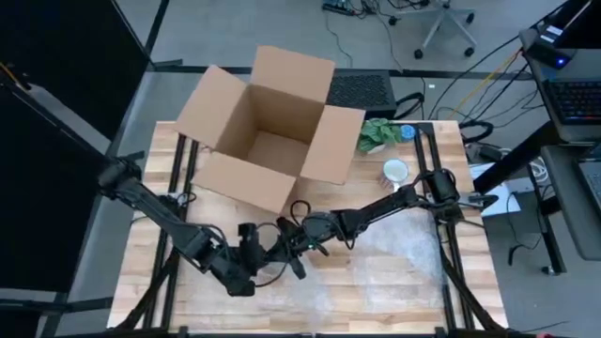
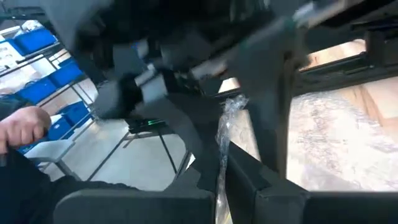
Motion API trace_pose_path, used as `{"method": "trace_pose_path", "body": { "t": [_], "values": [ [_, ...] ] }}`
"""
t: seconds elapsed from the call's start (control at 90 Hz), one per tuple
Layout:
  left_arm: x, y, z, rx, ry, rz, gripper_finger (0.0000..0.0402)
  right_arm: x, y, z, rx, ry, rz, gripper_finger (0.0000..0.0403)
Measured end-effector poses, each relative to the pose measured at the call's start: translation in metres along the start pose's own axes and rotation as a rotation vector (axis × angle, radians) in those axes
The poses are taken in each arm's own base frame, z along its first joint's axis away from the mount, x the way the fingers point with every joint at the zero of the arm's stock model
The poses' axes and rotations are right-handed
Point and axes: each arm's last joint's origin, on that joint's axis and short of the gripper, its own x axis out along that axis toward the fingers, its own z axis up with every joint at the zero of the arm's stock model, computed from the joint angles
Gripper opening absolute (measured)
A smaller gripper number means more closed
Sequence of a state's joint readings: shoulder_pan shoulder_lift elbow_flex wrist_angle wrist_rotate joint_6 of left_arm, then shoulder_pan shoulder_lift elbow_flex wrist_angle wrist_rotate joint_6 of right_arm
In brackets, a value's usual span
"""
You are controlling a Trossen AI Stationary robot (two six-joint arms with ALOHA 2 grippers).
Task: Wrap mug
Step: Wrap the yellow mug with bubble wrap
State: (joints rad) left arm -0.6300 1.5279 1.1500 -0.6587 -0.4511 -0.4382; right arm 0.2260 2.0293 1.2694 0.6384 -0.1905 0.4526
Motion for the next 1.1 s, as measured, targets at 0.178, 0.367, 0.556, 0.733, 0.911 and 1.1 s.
{"method": "trace_pose_path", "body": {
  "t": [0.178, 0.367, 0.556, 0.733, 0.911, 1.1],
  "values": [
    [0.0, -0.001, 0.002, -0.008, -0.014, -0.009, 0.0004, 0.0, 0.0, 0.001, 0.084, -0.006, 0.001, 0.0004],
    [-0.009, -0.003, -0.002, -0.003, -0.01, -0.022, 0.0, -0.004, 0.008, 0.018, 0.039, 0.0, 0.107, 0.0066],
    [-0.014, -0.007, -0.011, 0.041, 0.038, -0.018, 0.0, -0.015, 0.022, 0.039, -0.018, 0.118, 0.191, 0.0143],
    [-0.02, -0.015, -0.019, 0.092, 0.069, -0.028, 0.0, -0.034, 0.031, 0.05, -0.053, 0.219, 0.046, 0.0156],
    [-0.023, -0.021, -0.022, 0.103, 0.063, -0.043, 0.0, -0.03, 0.028, 0.036, -0.084, 0.254, -0.109, 0.0149],
    [-0.026, -0.026, -0.025, 0.098, 0.084, -0.091, 0.0, -0.016, 0.019, 0.007, -0.094, 0.318, -0.142, 0.0139]
  ]
}}
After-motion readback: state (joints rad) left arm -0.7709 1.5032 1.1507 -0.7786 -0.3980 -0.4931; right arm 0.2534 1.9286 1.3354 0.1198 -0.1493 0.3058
